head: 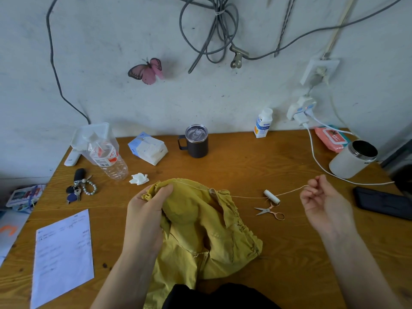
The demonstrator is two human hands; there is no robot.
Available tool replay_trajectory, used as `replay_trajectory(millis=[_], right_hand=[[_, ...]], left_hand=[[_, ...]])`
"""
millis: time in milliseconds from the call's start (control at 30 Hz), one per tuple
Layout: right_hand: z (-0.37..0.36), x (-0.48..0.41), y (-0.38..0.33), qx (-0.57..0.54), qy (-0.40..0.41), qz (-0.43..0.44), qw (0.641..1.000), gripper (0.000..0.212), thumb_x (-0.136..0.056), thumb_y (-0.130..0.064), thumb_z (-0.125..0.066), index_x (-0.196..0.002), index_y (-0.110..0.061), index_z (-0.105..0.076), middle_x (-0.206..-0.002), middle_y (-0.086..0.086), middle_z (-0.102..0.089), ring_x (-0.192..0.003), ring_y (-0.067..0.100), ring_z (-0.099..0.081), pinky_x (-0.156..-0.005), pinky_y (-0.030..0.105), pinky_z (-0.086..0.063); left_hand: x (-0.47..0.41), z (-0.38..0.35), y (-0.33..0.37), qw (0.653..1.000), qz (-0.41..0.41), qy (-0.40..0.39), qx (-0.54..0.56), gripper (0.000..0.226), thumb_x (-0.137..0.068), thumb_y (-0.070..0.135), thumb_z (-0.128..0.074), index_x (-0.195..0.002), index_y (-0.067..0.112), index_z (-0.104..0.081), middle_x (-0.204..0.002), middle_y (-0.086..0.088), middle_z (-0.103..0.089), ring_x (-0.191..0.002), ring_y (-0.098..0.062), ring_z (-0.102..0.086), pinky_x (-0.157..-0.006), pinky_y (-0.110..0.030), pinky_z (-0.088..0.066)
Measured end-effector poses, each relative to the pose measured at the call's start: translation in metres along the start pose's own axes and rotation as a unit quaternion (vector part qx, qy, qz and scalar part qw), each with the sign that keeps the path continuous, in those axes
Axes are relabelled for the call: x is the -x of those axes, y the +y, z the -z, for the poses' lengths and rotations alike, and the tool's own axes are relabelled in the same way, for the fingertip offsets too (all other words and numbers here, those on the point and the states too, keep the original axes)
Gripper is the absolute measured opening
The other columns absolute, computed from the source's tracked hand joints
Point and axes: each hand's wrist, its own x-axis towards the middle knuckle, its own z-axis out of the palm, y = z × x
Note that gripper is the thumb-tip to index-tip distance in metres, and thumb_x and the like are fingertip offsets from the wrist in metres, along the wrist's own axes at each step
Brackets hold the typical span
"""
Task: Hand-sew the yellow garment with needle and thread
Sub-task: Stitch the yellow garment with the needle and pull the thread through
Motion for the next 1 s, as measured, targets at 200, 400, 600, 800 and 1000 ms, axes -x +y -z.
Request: replay_trajectory(millis=[200, 400, 600, 800, 1000], right_hand=[[-0.023, 0.020, 0.012, 0.091, -0.094, -0.004, 0.991, 0.011, -0.082, -0.020, -0.059, -0.083, -0.011, -0.064, -0.063, -0.002, -0.060, -0.054, 0.004, -0.053, -0.050, 0.016, -0.048], [-0.046, 0.051, 0.032, 0.263, -0.229, 0.040, 0.936, 0.014, -0.074, -0.020, -0.061, -0.082, -0.012, -0.068, -0.062, -0.001, -0.059, -0.054, 0.008, -0.052, -0.051, 0.018, -0.048], [-0.068, 0.081, 0.051, 0.459, -0.356, 0.206, 0.787, 0.012, -0.087, -0.007, -0.059, -0.088, -0.015, -0.067, -0.064, -0.002, -0.063, -0.054, 0.007, -0.057, -0.054, 0.018, -0.048], [-0.077, 0.094, 0.059, 0.526, -0.385, 0.335, 0.680, 0.014, -0.086, -0.010, -0.064, -0.092, -0.019, -0.072, -0.064, -0.027, -0.057, -0.065, -0.003, -0.060, -0.060, 0.007, -0.042], [-0.077, 0.094, 0.057, 0.539, -0.375, 0.348, 0.669, 0.015, -0.086, -0.010, -0.064, -0.095, -0.019, -0.072, -0.077, -0.023, -0.064, -0.074, -0.004, -0.063, -0.064, 0.007, -0.045]], left_hand=[[0.004, -0.006, -0.003, 0.999, 0.002, -0.037, -0.001, 0.017, -0.084, 0.010, -0.065, -0.073, 0.011, -0.077, -0.087, -0.016, -0.075, -0.082, -0.029, -0.073, -0.065, -0.032, -0.059], [0.011, -0.012, -0.005, 0.996, -0.016, -0.081, -0.020, 0.010, -0.072, 0.020, -0.070, -0.076, 0.013, -0.076, -0.087, -0.016, -0.075, -0.082, -0.028, -0.073, -0.070, -0.034, -0.058], [0.017, -0.018, -0.007, 0.991, 0.003, -0.124, -0.042, 0.015, -0.070, 0.024, -0.071, -0.076, 0.011, -0.077, -0.087, -0.018, -0.075, -0.082, -0.030, -0.073, -0.071, -0.035, -0.056], [0.021, -0.020, -0.004, 0.989, 0.009, -0.143, -0.049, 0.016, -0.070, 0.026, -0.070, -0.076, 0.013, -0.078, -0.082, -0.014, -0.076, -0.077, -0.026, -0.073, -0.067, -0.030, -0.056], [0.022, -0.022, -0.003, 0.989, 0.002, -0.138, -0.042, 0.014, -0.068, 0.024, -0.071, -0.074, 0.014, -0.078, -0.081, -0.013, -0.076, -0.075, -0.024, -0.073, -0.064, -0.027, -0.056]])
